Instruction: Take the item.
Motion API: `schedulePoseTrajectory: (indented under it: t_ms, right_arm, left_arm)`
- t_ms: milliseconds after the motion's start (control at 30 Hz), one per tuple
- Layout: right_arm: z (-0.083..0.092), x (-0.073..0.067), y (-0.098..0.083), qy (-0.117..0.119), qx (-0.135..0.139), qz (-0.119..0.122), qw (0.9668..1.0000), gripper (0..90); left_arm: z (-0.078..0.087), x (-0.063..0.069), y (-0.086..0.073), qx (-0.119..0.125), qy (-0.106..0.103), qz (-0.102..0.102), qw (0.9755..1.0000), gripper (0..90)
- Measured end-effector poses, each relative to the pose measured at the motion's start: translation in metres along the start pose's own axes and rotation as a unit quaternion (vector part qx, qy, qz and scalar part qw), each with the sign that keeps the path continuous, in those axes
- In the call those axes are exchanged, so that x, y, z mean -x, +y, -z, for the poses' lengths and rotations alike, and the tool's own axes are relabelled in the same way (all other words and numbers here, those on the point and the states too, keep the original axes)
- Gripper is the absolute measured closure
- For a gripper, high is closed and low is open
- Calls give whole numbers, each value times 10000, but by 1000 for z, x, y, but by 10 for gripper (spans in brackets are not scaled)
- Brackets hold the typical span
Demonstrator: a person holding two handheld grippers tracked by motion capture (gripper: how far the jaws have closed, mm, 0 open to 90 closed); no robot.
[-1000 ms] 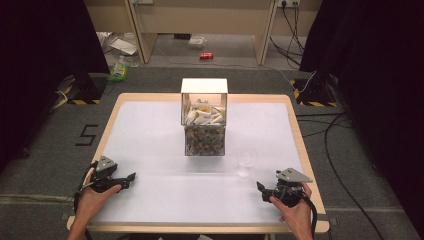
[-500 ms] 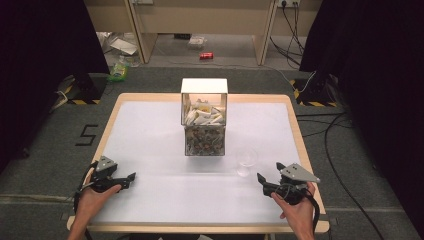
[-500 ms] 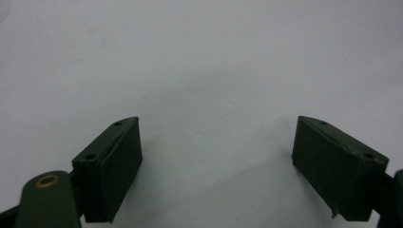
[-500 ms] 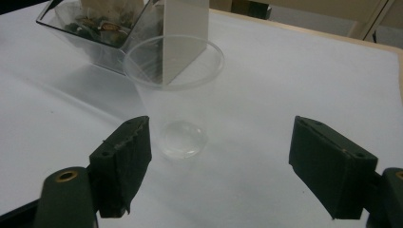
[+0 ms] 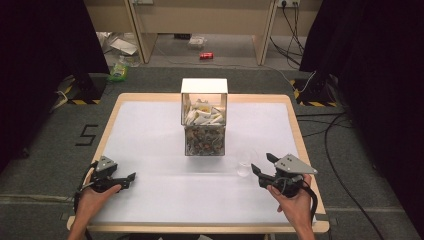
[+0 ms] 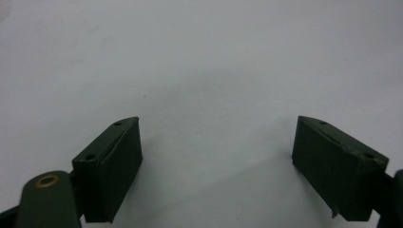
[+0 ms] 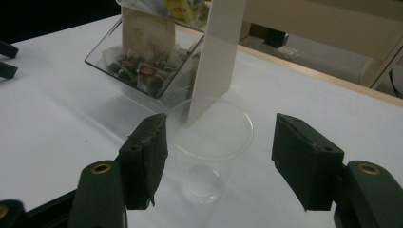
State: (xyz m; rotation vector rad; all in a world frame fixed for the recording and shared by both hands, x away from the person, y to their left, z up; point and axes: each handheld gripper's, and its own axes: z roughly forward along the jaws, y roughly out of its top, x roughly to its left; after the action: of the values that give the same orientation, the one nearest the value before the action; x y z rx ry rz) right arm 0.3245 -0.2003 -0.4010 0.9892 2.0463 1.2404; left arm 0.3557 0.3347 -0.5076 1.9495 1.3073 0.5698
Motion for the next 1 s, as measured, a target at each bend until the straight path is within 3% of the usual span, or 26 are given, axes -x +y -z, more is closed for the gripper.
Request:
schedulePoseTrajectory:
  t_ms: [400,1000]
  right_arm:
    - [-5,-5,33,79,253,215,9994,453]
    - [-20,-12,73,261,510,238,9981,499]
  left_arm:
    - [0,0,0,5,9,-1,10000,161]
    - [0,0,0,5,7,0,10000,161]
